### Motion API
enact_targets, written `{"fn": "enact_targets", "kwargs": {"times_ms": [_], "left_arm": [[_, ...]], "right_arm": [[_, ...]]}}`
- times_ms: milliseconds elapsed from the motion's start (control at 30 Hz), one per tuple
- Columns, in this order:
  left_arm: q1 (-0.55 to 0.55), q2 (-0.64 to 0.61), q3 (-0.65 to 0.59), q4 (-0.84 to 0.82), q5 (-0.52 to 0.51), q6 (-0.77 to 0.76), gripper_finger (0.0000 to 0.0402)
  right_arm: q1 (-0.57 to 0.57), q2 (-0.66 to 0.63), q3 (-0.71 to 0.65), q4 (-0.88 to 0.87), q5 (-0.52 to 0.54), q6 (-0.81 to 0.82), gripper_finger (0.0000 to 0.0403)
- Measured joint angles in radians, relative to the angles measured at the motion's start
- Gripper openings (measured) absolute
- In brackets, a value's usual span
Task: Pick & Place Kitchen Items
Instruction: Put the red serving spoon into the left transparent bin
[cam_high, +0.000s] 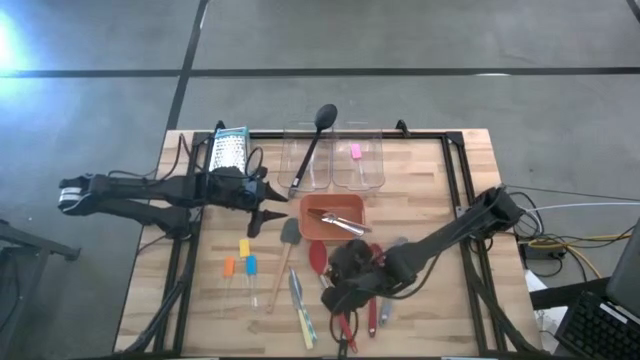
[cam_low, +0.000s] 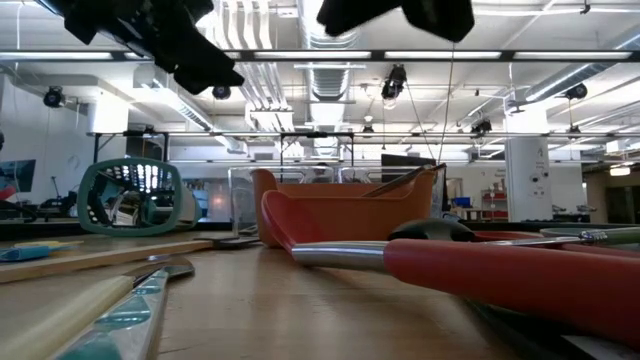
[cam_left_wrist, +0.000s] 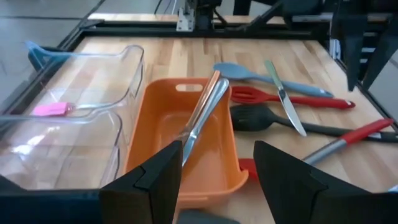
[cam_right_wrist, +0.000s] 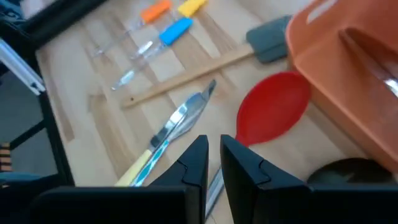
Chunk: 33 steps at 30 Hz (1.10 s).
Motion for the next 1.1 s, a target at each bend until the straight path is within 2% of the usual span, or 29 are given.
{"fn": "enact_targets", "kwargs": {"times_ms": [167, 300, 433, 600, 867, 1100], "left_arm": [[0.0, 0.003, 0.0, -0.004, 0.0, -0.023, 0.0204], [-0.001, 0.047, -0.001, -0.007, 0.006, -0.013, 0.0204], [-0.023, 0.101, 0.01, -0.031, 0.049, 0.148, 0.0204], [-0.111, 0.188, 0.063, -0.055, 0.071, 0.328, 0.0204], [-0.291, 0.374, 0.192, -0.056, 0.072, 0.474, 0.0204], [-0.403, 0.518, 0.316, -0.066, 0.071, 0.527, 0.0204]], "right_arm": [[-0.006, 0.033, 0.0, -0.045, -0.032, 0.039, 0.0038], [-0.006, -0.001, 0.0, -0.229, 0.016, 0.086, 0.0038], [0.004, -0.052, 0.0, -0.525, 0.17, 0.251, 0.0038], [0.003, -0.112, -0.007, -0.747, 0.192, 0.33, 0.0038], [-0.011, -0.212, -0.052, -0.795, 0.222, 0.294, 0.0038], [-0.011, -0.307, -0.152, -0.788, 0.24, 0.291, 0.0038]]}}
